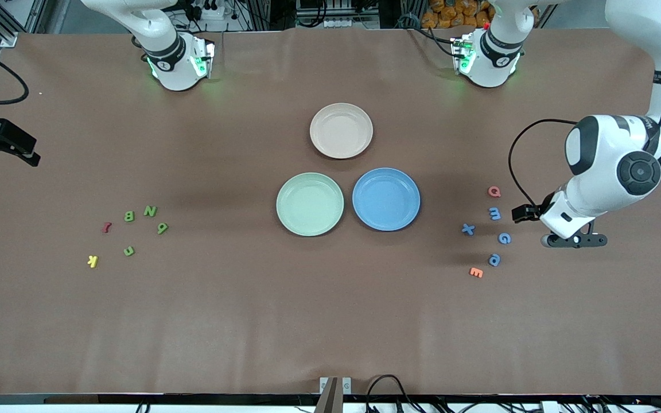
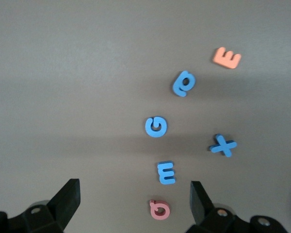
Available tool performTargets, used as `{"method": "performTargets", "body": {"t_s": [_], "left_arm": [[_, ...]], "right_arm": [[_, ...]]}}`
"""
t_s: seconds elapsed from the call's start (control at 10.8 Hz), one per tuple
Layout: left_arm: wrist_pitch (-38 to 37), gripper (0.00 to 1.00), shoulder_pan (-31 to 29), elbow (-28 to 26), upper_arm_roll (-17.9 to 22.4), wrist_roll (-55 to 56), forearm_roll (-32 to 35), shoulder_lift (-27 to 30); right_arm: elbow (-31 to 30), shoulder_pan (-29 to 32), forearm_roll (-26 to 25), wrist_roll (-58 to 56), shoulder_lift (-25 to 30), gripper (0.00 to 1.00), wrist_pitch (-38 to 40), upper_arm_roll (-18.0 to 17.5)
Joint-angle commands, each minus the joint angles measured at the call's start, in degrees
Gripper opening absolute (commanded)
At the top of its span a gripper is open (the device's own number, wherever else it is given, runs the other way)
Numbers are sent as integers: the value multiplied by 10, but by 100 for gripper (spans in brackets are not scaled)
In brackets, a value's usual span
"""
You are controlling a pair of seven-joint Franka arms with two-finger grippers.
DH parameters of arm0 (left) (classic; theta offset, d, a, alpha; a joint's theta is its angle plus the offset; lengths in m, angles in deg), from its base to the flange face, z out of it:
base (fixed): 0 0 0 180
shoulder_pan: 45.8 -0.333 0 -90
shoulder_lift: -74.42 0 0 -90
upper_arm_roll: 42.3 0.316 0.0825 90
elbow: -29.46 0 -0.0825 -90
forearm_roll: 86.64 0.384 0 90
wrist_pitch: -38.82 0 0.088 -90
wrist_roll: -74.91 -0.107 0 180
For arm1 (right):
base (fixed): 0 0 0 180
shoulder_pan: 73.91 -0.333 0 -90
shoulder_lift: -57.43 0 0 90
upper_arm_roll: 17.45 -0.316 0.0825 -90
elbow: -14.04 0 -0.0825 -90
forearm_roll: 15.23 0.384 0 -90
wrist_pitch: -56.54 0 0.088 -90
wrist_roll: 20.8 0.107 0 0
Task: Sort letters by color into matching plates
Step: 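Move the left gripper down over the blue letter 'a'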
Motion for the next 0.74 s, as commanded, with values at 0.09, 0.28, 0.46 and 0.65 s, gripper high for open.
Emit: {"method": "performTargets", "body": {"t_s": [0.09,0.28,0.46,0.65], "left_arm": [[33,100,4,-6,12,104,19,-21],[63,100,18,-5,12,95,56,-45],[86,100,24,-4,12,102,59,-64],[115,100,24,-3,12,91,59,-84]], "right_arm": [[1,6,-1,1,3,100,4,-4],[1,6,-1,1,3,100,4,-4],[1,6,-1,1,3,100,4,-4],[1,6,-1,1,3,100,3,-4]]}}
